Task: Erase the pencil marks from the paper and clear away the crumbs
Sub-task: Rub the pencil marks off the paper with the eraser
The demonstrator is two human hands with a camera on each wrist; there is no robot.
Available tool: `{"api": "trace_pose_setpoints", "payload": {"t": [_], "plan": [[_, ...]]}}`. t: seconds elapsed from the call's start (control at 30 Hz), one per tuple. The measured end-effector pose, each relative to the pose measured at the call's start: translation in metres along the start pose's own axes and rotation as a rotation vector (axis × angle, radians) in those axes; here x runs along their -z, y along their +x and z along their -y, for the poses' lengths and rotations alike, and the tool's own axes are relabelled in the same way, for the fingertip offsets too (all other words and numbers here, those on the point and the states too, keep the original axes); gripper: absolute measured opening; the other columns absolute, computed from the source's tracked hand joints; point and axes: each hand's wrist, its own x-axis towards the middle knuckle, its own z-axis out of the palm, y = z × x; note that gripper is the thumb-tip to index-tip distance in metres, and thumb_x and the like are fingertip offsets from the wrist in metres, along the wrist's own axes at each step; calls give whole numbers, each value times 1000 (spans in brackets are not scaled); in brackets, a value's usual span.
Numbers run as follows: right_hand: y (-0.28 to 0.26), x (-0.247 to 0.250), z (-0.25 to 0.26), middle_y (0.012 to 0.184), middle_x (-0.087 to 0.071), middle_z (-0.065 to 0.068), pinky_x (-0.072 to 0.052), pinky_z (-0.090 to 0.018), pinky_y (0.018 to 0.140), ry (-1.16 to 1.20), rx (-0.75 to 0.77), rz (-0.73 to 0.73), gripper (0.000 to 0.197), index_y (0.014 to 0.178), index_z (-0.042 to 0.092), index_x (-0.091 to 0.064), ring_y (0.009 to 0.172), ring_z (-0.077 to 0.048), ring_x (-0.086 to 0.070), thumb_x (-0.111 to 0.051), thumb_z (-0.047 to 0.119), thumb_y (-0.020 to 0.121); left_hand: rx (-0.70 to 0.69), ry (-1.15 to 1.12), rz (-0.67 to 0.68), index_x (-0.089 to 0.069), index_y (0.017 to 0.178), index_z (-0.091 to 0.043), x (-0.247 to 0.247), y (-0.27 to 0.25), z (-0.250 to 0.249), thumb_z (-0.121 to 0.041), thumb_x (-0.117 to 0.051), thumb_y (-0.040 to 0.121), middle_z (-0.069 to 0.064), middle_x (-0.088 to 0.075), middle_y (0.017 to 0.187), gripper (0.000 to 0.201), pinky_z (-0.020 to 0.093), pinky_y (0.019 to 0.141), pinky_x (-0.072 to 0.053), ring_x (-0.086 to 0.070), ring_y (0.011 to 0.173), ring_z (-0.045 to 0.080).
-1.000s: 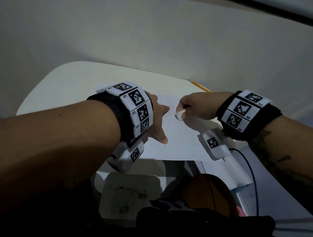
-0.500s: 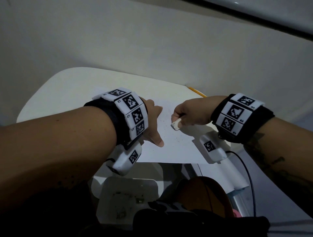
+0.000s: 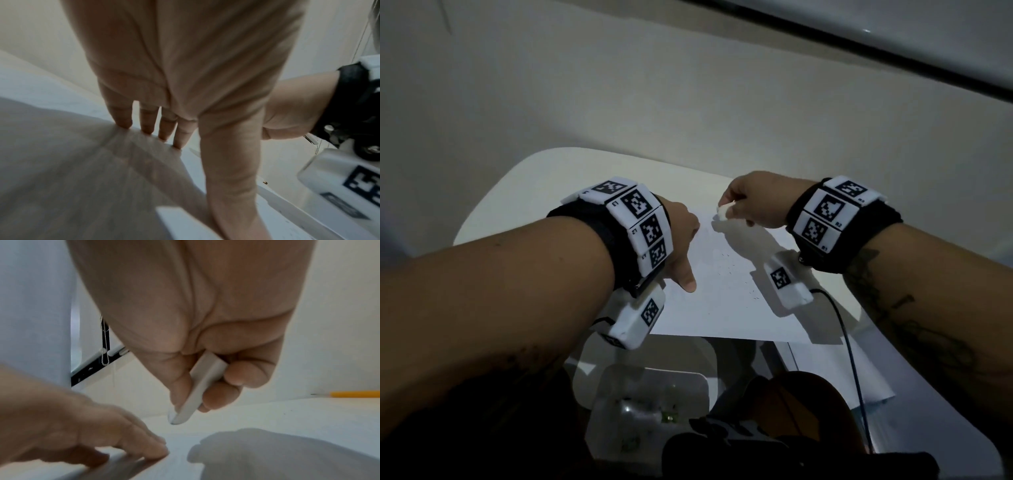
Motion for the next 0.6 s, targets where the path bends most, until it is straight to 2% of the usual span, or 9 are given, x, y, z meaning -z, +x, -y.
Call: {"api": "trace_pose_setpoints", "payload": {"t": [0.07, 0.13, 0.23, 0.3, 0.37, 0.43, 0.53, 0.6], "plan": [[9, -8, 7, 75, -65, 8, -41, -23, 59, -29, -8, 36, 18, 104, 23, -68, 66, -7, -57, -62, 36, 94, -9, 29, -24, -52, 94, -15, -3, 2, 2, -80, -75, 49, 4, -61, 96, 82, 42, 82, -54, -62, 86, 25], [17, -18, 10, 77, -64, 10, -41, -23, 61, -68, -5, 50, 19, 103, 22, -68, 72, -9, -58, -64, 37, 93, -12, 56, -40, -55, 100, -14, -6, 5, 3, -81, -72, 53, 4, -60, 98, 84, 38, 80, -53, -62, 86, 25], [21, -22, 11, 77, -59, 13, -41, -23, 63, -77, -17, 25, 15, 100, 24, -68, 76, -9, -56, -65, 37, 92, 14, 107, -59, -55, 111, -17, -9, 8, 3, -82, -69, 57, 4, -56, 105, 85, 33, 71, -46, -60, 87, 24], [17, -18, 8, 77, -63, 11, -44, -25, 68, -86, -13, 81, 14, 96, 28, -67, 74, -9, -57, -67, 41, 90, 33, 131, -52, -55, 116, -19, -10, 9, 1, -84, -66, 56, 3, -53, 110, 90, 32, 66, -40, -57, 88, 24], [11, -14, 5, 78, -67, 10, -44, -23, 69, -116, -1, 192, 13, 96, 32, -69, 73, -7, -58, -69, 42, 88, 39, 146, -47, -56, 115, -19, -10, 11, 1, -85, -65, 55, 2, -51, 108, 90, 27, 55, -29, -51, 77, 19], [9, -12, 4, 79, -68, 10, -43, -22, 67, -135, 7, 234, 12, 98, 32, -69, 73, -7, -59, -69, 40, 89, 36, 136, -38, -57, 111, -21, -8, 11, 1, -87, -65, 51, 0, -49, 101, 90, 26, 51, -21, -44, 66, 15], [18, -12, 3, 77, -64, 9, -42, -23, 63, -67, -5, 90, 12, 99, 28, -67, 69, -7, -57, -66, 37, 92, 39, 123, -40, -59, 105, -22, -7, 11, 1, -89, -65, 47, -3, -46, 90, 89, 26, 50, -23, -45, 65, 14], [23, -15, 3, 75, -62, 9, -44, -25, 65, -11, -4, 39, 13, 97, 27, -66, 70, -8, -57, -66, 38, 91, 43, 131, -43, -56, 109, -22, -7, 10, 0, -88, -66, 50, -3, -43, 91, 89, 27, 50, -19, -42, 65, 14]]}}
